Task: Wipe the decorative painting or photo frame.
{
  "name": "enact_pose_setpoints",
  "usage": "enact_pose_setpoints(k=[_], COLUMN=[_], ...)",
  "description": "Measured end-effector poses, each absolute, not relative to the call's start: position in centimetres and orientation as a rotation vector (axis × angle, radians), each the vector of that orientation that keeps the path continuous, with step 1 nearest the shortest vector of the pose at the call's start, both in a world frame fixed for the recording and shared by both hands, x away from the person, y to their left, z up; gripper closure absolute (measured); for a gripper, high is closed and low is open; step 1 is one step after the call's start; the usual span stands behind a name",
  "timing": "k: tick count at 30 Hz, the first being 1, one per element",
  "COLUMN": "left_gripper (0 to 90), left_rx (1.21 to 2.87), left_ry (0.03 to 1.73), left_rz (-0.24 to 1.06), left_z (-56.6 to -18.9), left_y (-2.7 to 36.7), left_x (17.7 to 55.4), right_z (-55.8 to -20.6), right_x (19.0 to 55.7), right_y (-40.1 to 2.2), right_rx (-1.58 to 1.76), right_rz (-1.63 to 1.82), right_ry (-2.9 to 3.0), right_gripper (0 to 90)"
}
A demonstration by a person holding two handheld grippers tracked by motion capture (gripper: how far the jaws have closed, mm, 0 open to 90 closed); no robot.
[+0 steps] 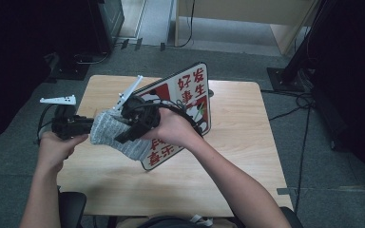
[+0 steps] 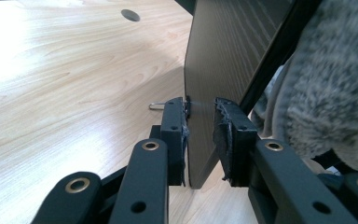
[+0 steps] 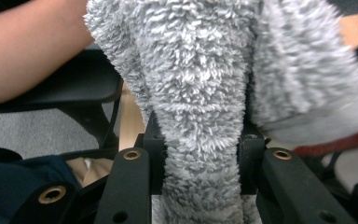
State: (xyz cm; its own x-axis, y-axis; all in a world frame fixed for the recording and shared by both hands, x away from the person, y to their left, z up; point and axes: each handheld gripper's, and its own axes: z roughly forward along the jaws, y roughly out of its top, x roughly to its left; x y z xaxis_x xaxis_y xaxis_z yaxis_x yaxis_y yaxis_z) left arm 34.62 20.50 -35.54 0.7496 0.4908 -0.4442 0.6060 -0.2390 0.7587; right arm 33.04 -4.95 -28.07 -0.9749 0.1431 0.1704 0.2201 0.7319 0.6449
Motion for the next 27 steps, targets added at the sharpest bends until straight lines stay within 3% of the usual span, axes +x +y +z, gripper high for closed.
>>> enact_pose_setpoints(k=[12,27], left_gripper=[73.4,72.9], left_rx=[1.878,1.875], left_ry=[0.858,0.863], left_rz=[-0.131,-0.131], left_z=[-35.8,-35.9], left_y=[21.1,21.1], left_x=[34.6,34.7], right_z=[-27.4,-28.5], right_x=[35.1,35.4], right_y=[-3.2,-6.1], right_rx=[-0.311,-0.376], right_rz=[-1.093,-1.126], right_ry=[-2.79,-2.779], right_gripper=[65.6,66.0])
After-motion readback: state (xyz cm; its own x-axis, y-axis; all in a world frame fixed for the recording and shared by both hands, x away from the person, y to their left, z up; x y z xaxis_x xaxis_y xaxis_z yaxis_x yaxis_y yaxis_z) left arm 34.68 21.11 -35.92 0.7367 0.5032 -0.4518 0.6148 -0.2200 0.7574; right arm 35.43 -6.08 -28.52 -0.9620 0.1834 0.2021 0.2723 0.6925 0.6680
